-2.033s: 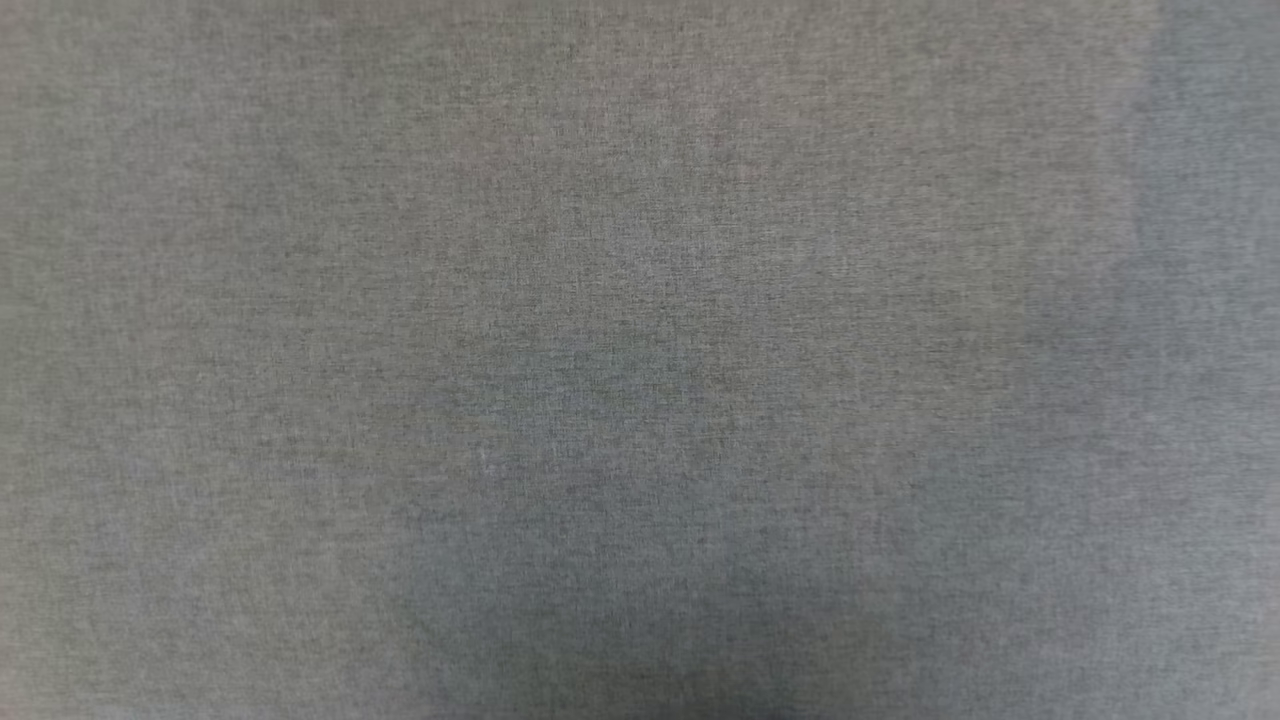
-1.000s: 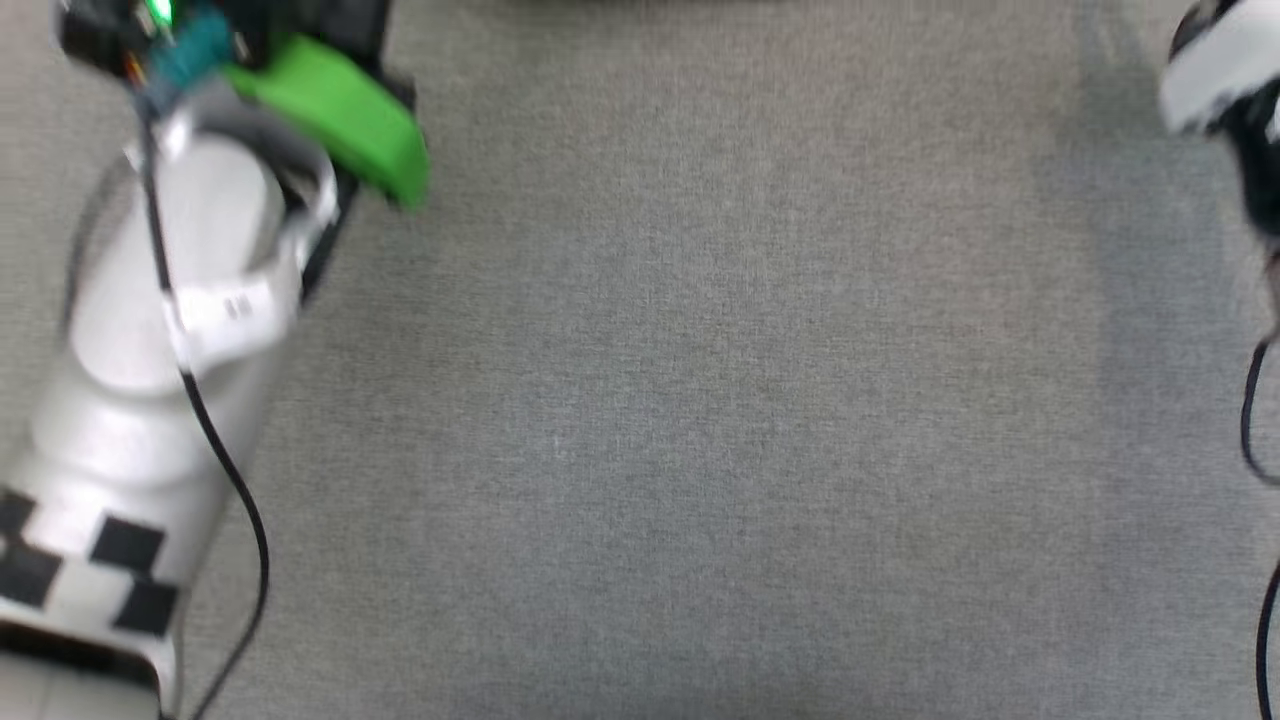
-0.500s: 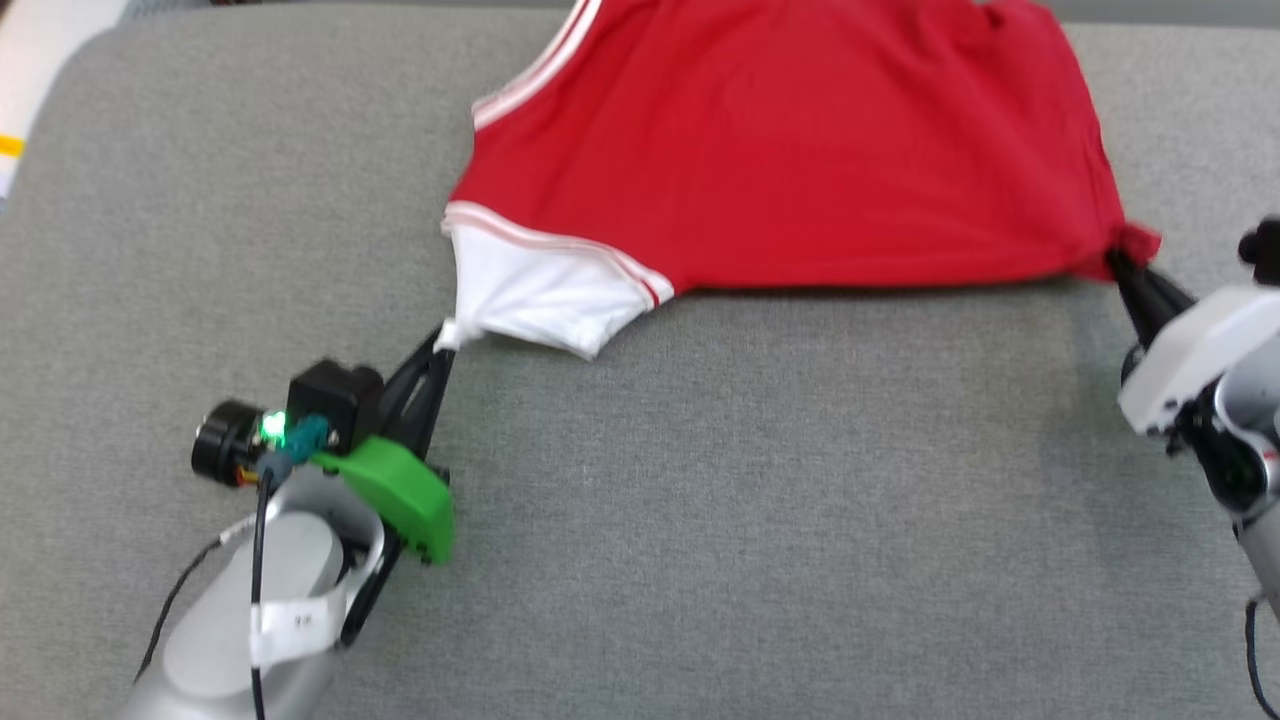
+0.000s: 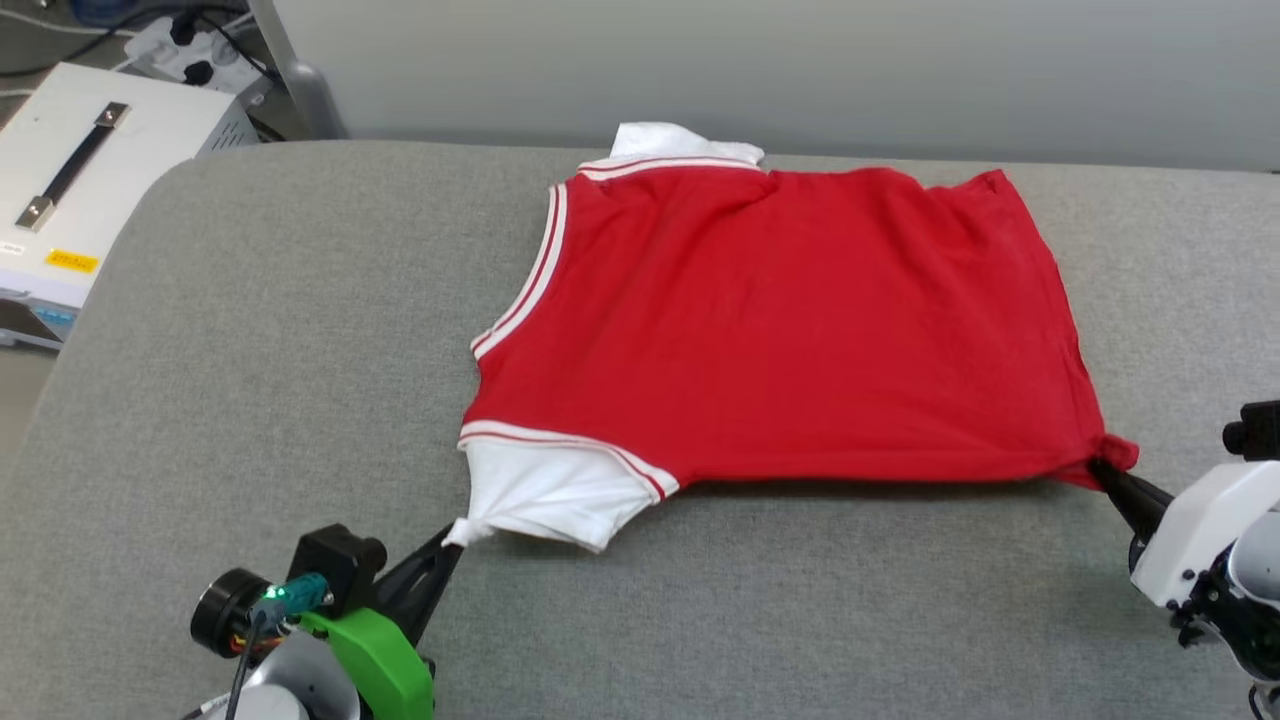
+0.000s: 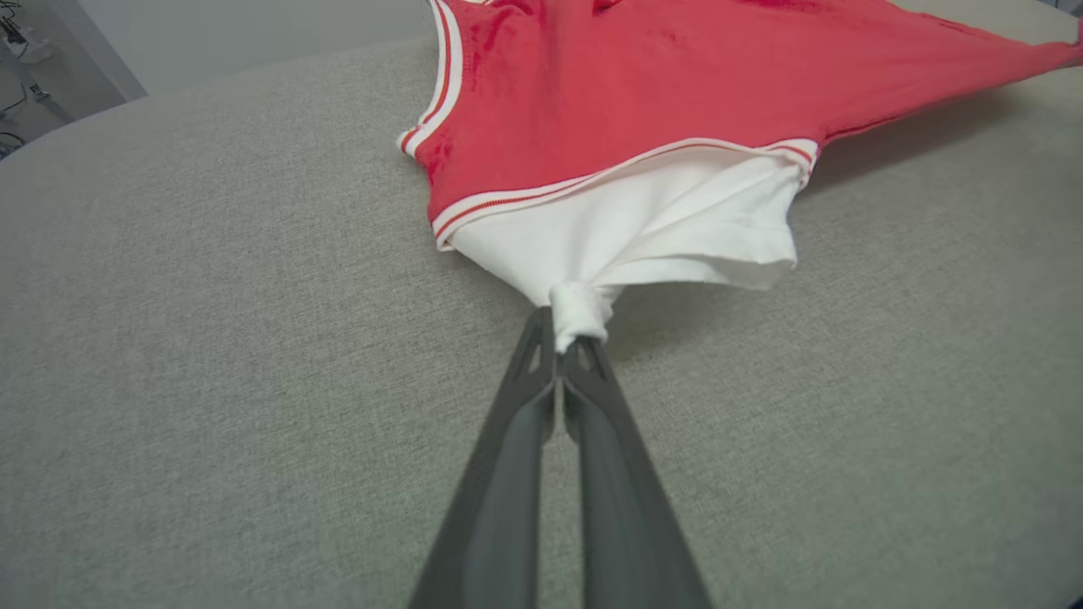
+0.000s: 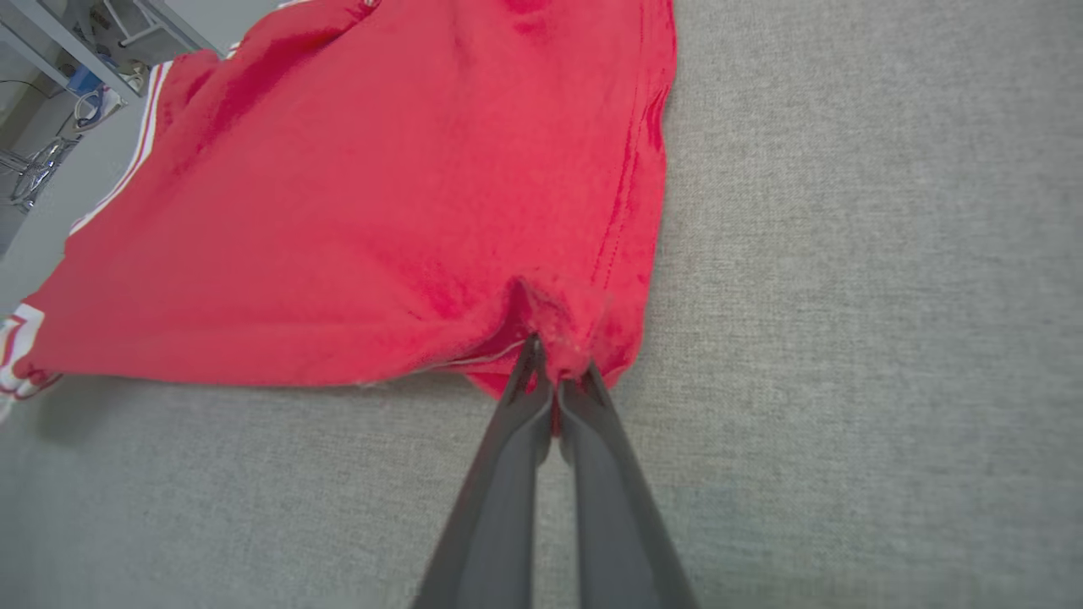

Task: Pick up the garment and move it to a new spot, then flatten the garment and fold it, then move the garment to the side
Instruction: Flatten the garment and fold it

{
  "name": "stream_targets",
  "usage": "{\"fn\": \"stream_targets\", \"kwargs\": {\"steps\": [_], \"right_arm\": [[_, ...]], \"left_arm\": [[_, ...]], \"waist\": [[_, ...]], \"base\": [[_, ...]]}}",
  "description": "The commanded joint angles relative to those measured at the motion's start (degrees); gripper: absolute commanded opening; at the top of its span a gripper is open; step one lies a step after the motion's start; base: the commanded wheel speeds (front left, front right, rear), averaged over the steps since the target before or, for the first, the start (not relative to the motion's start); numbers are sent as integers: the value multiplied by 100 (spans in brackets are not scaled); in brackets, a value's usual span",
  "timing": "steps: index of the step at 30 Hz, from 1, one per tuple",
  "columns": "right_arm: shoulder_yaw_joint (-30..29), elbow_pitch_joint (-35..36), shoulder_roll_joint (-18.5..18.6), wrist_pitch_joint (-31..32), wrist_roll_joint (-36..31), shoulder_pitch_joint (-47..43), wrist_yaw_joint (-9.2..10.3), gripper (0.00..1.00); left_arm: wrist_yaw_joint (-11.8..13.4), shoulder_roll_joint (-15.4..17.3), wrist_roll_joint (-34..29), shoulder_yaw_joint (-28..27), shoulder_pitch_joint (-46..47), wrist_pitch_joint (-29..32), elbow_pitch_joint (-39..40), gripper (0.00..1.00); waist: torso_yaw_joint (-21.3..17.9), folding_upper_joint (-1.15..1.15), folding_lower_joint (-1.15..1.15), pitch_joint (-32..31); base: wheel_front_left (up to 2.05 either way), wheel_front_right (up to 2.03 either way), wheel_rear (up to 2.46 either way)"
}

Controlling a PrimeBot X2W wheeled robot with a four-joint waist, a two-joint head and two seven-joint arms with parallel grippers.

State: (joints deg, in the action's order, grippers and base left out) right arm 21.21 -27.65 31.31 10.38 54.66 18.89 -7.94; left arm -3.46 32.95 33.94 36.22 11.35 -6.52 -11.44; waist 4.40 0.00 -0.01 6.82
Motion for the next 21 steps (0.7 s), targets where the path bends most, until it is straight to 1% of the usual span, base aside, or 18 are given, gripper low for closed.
{"fn": "stream_targets", "kwargs": {"steps": [1,4,6,10,13,15,17,21], "right_arm": [[-41,101,72,81,120,-209,45,0],[-122,351,152,232,222,-595,45,0],[-167,504,184,309,177,-827,45,0],[-336,857,134,510,144,-1287,45,0],[-609,1130,89,756,176,-1680,45,0],[-796,1317,77,968,158,-1952,45,0],[-987,1526,76,1203,94,-2239,45,0],[-1447,2010,9,1684,-30,-2738,45,0]], "left_arm": [[47,96,53,8,-208,94,147,0],[130,255,155,51,-527,313,507,0],[190,346,238,46,-742,376,720,0],[323,554,394,43,-1177,526,1096,0],[400,716,578,31,-1521,658,1376,0],[403,824,723,39,-1737,757,1550,0],[350,952,846,73,-1913,866,1733,0],[375,1143,988,99,-2118,1076,2046,0]], "waist": [[-53,0,1,-292],[-77,0,1,-444],[-104,0,1,-525],[-139,0,1,-677],[-162,0,1,-802],[-176,0,1,-855],[-179,0,1,-899],[-175,0,1,-910]], "base": [[0,0,0],[0,0,0],[0,0,0],[0,0,0],[0,0,0],[0,0,0],[0,0,0],[0,0,0]]}}
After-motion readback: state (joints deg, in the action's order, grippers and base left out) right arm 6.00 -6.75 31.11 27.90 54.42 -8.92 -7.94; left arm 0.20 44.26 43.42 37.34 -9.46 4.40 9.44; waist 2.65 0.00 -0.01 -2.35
